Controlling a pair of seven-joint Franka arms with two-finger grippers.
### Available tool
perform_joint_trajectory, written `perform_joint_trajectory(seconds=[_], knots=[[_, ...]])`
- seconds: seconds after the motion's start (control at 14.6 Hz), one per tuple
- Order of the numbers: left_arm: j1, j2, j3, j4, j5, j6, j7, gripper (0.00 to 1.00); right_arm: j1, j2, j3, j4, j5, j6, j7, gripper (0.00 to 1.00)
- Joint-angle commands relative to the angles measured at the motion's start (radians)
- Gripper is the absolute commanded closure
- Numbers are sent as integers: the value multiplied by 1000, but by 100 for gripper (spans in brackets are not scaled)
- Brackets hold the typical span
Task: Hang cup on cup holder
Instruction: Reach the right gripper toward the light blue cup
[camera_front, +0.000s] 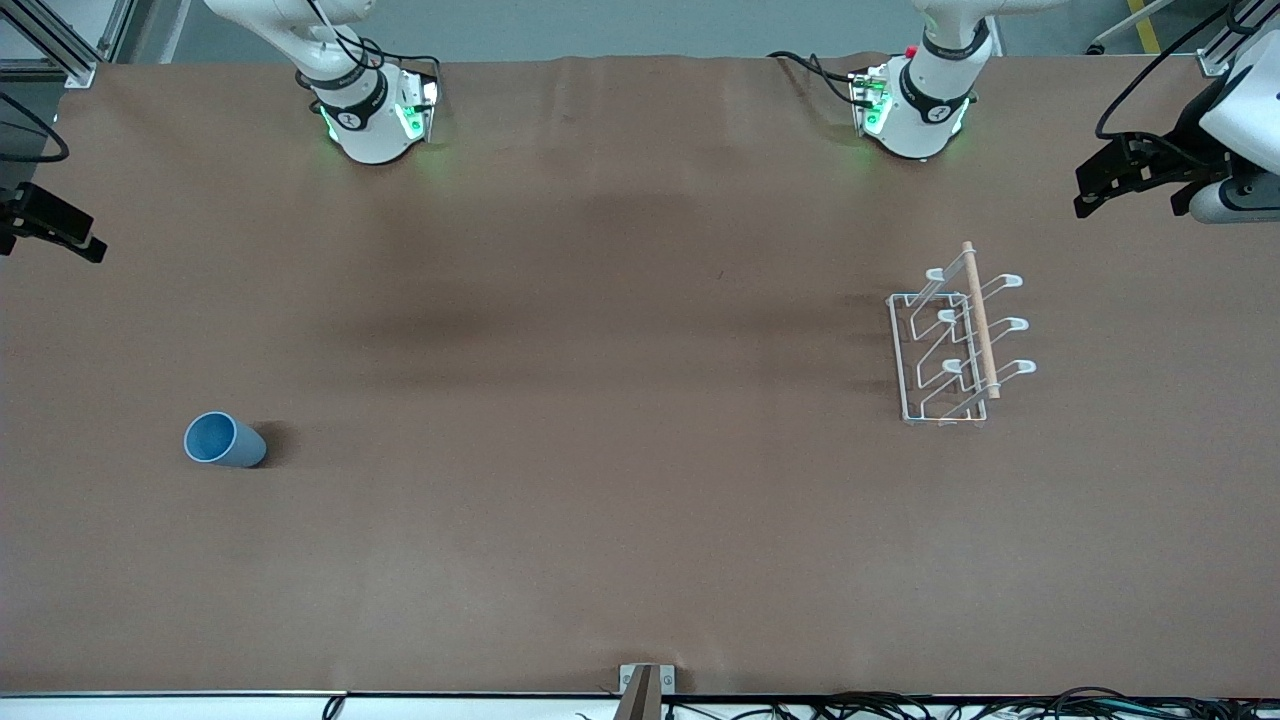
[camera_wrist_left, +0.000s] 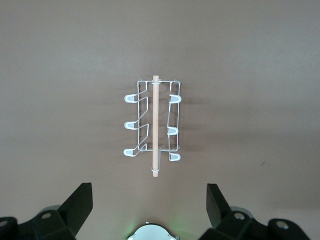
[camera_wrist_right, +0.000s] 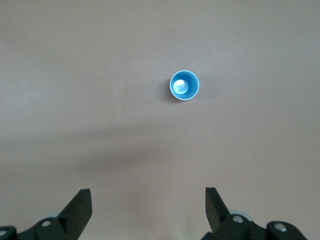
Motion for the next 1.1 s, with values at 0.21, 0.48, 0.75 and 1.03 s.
perform_joint_trajectory(seconds=[0.21,0.48,0.75,1.03], knots=[[1,5,0,21,1,-11,13,0,2,-1,1,0,-9,-4,-18,0],[9,6,3,30,-2,-11,21,0,-7,26,0,-5,-9,33,-20,0],[10,8,8,28,-7,-11,19,0,-57,68,0,-90,-9,158,-20,0],[9,19,8,30,-13,-11,19,0,-136,182,3,-134,2,293,-23,1]])
